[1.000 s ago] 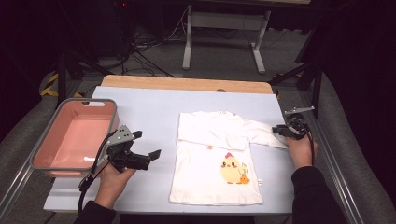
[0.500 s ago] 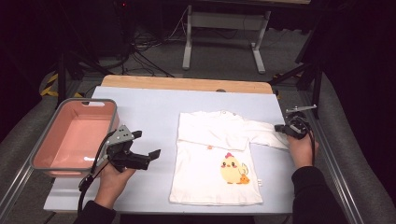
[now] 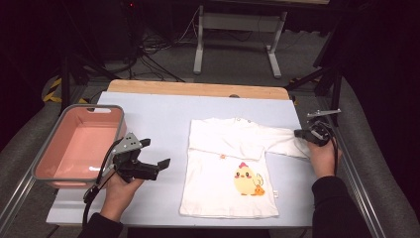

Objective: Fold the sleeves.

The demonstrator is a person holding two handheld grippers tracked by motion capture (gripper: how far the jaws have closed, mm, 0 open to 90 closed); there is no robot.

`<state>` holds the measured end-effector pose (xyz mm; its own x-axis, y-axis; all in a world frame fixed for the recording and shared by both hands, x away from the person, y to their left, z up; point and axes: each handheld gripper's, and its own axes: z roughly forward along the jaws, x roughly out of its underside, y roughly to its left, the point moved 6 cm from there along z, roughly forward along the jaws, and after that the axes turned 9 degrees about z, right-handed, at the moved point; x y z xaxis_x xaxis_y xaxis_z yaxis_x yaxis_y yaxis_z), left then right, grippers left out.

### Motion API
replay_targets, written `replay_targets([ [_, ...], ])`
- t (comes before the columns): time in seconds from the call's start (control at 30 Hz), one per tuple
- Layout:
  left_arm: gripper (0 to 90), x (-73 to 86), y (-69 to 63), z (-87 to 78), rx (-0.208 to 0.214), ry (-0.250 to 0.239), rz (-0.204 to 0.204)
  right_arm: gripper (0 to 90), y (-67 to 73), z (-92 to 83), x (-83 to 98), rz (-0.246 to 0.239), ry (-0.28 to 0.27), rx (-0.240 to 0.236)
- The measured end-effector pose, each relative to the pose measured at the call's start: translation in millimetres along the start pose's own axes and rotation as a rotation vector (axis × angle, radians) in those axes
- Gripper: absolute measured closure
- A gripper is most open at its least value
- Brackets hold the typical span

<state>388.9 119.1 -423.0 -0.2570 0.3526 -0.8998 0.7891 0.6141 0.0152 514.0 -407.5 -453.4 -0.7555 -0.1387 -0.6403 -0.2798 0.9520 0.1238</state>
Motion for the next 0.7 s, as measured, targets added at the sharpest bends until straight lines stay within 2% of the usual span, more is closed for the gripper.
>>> replay_targets([
  [0.13, 1.3, -0.8, -0.1, 0.5, 0.001, -0.001, 0.004, 88.4, 9.6, -12.4, -8.6, -0.026, -0.024, -0.018],
  [0.33, 1.3, -0.9, -0.6, 1.1, 0.005, -0.001, -0.001, 88.2, 22.2, -27.5, -15.1, -0.016, -0.031, -0.068],
  [0.5, 1.4, -1.1, -0.8, 1.6, 0.006, -0.004, -0.001, 88.2, 39.1, -39.3, -21.5, -0.044, -0.060, -0.122],
  [0.53, 1.3, -1.1, -0.8, 1.6, 0.006, -0.004, -0.001, 88.2, 39.1, -39.3, -21.5, -0.044, -0.060, -0.122],
  [0.6, 1.3, -1.3, -0.9, 1.5, 0.008, -0.005, -0.002, 88.2, 52.5, -44.2, -26.6, -0.075, -0.073, -0.148],
  [0.7, 1.3, -1.3, -1.2, 1.7, 0.008, -0.005, -0.003, 88.2, 59.9, -45.4, -29.6, -0.090, -0.077, -0.160],
])
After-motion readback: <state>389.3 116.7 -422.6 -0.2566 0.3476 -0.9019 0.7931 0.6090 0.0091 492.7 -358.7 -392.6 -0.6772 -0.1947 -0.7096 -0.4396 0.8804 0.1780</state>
